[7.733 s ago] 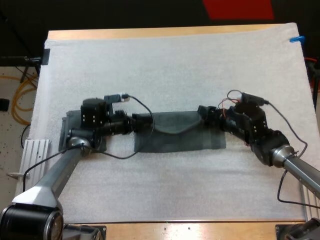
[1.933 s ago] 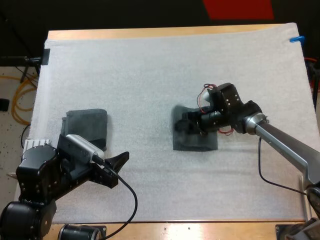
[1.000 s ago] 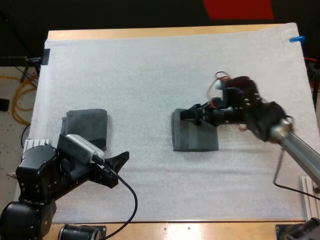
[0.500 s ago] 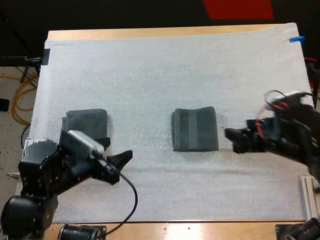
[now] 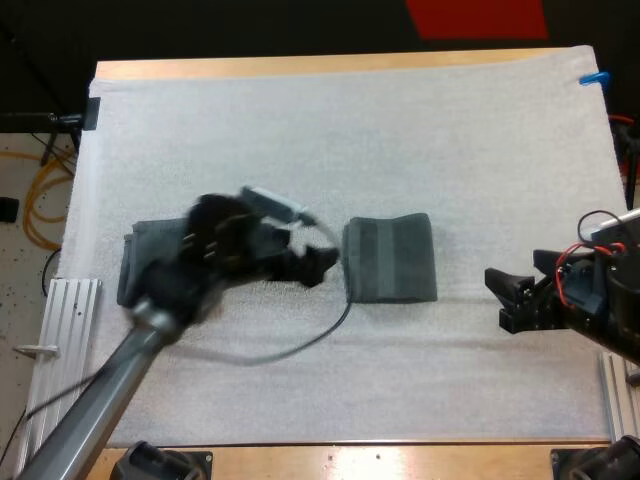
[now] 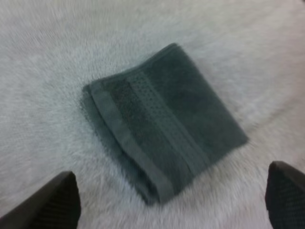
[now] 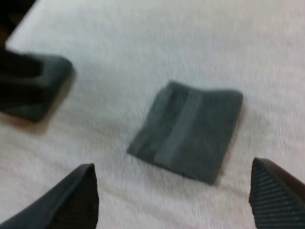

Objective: Pick towel from pile fold and stack

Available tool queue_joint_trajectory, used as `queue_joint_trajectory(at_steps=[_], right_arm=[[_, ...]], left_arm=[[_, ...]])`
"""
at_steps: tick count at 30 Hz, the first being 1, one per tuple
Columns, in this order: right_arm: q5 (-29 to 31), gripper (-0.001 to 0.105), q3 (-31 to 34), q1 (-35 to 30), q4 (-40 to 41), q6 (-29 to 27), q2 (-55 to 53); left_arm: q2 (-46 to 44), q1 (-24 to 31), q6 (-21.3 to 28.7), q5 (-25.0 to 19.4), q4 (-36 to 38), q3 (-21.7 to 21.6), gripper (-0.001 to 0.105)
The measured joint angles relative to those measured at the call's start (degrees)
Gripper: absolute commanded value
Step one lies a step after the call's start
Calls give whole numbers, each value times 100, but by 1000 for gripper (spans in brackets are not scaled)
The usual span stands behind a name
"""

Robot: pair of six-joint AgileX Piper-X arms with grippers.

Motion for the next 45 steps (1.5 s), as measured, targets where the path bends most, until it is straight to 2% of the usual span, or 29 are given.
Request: queue_joint_trajectory(at_steps=[6,14,26,32,34,40,43,45], right_arm=[[5,64,21,0,373,0,0],[5,64,21,0,539,0,0],[5,64,21,0,539,0,0],[97,64,21,0,539,0,0],[112,64,21,0,539,0,0],[127,64,21,0,539,0,0],[126,64,21,0,539,0,0],[126,64,21,0,539,0,0]], left_arm=[[1684,-231,-1057,-37,-1027,-15,77],[2943,-230,-1713,629,-1582,-15,77],[3292,-230,-2011,1659,-1961,-43,76],[3311,-351,-2243,1702,-1961,-43,76],[3311,-399,-2262,1702,-1961,-43,74],[3326,-571,-2395,1572,-1956,-43,52],[3326,-577,-2414,1405,-1954,-43,35],[3326,-577,-2421,1322,-1954,-43,21]])
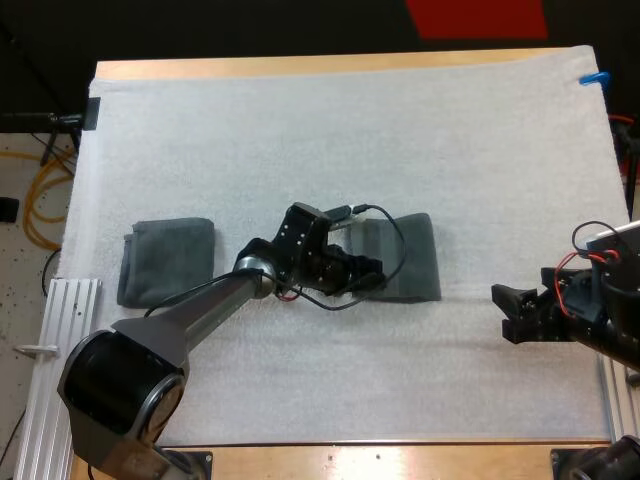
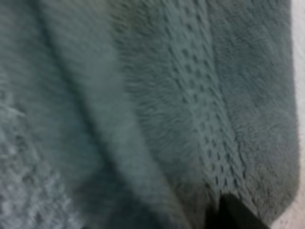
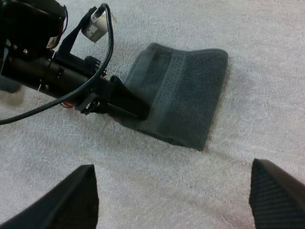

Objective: Pick towel from pile fold and stack

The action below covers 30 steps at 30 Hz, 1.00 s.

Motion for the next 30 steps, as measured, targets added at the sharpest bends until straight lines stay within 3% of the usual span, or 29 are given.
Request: queue_joint_trajectory(at_steps=[3,8,12,15,19,25,30], right_arm=[[0,64,0,0,0,0,0],[0,64,0,0,0,0,0],[0,64,0,0,0,81,0],[0,64,0,0,0,99,0],[0,64,0,0,0,98,0],[13,64,0,0,-16,98,0],[14,64,0,0,-180,98,0]], left_arm=[[0,0,-2,-49,0,0,0],[-11,8,558,-198,382,-116,0],[-267,199,1628,-921,1433,-330,0],[-577,581,2555,-1697,2344,-559,0],[-974,1267,3394,-2567,3374,-806,0],[-1743,2406,4104,-2850,4184,-936,0],[-2106,3018,4546,-3276,4555,-947,0]])
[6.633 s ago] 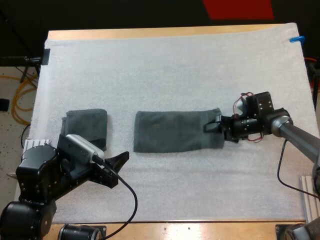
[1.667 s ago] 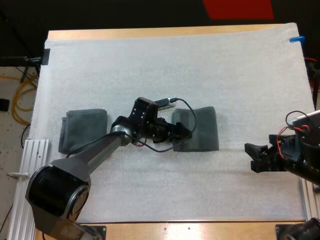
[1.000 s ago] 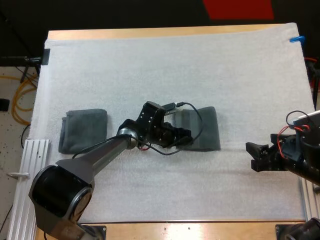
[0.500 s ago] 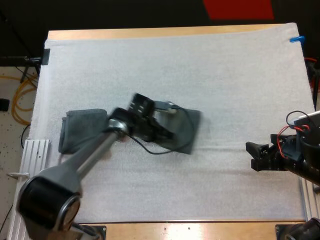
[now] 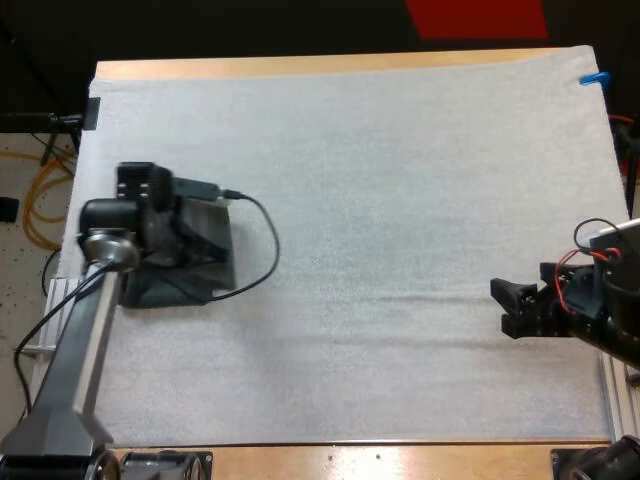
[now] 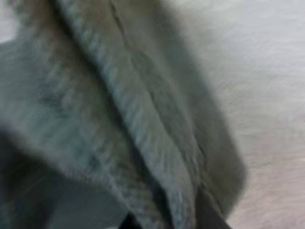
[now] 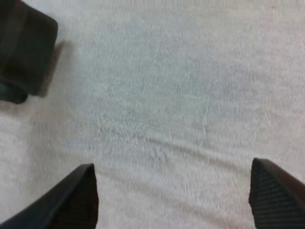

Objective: Pick towel from pile fold and stack

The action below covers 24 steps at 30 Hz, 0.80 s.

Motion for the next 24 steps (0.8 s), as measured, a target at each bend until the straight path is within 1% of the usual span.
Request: queue_joint_trajectory(at_steps=[3,7,14,16,19,21,22,24], right_arm=[[0,64,26,0,-44,0,0],[0,64,36,0,-43,0,0],[0,64,36,0,-43,0,0],[0,64,36,0,-43,0,0],[0,64,36,0,-43,0,0],[0,64,36,0,-43,0,0],[0,64,36,0,-43,0,0],[0,64,36,0,-43,0,0]], left_arm=[[-25,288,295,-138,141,3,0],[-25,545,522,-233,160,3,0],[19,881,596,-270,109,3,0],[99,918,606,-275,70,3,3],[258,927,696,-275,71,3,14],[351,927,706,-282,58,3,26],[393,927,704,-315,56,3,30],[453,927,709,-489,24,3,42]])
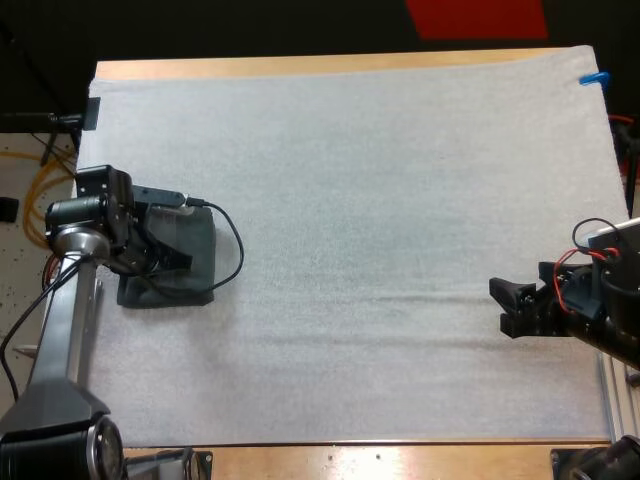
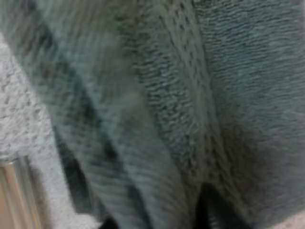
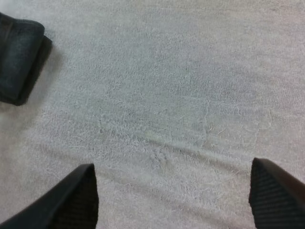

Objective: Pick towel from pile fold and stack

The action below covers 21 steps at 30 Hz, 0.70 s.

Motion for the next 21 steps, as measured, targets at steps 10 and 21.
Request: queue_joint_trajectory(at_steps=[10,21], right_arm=[[0,64,0,0,0,0,0],[-56,64,0,0,-5,0,0]], left_arm=[[-67,0,2,-1681,-113,-87,50],[-115,62,-98,327,-167,-32,50]])
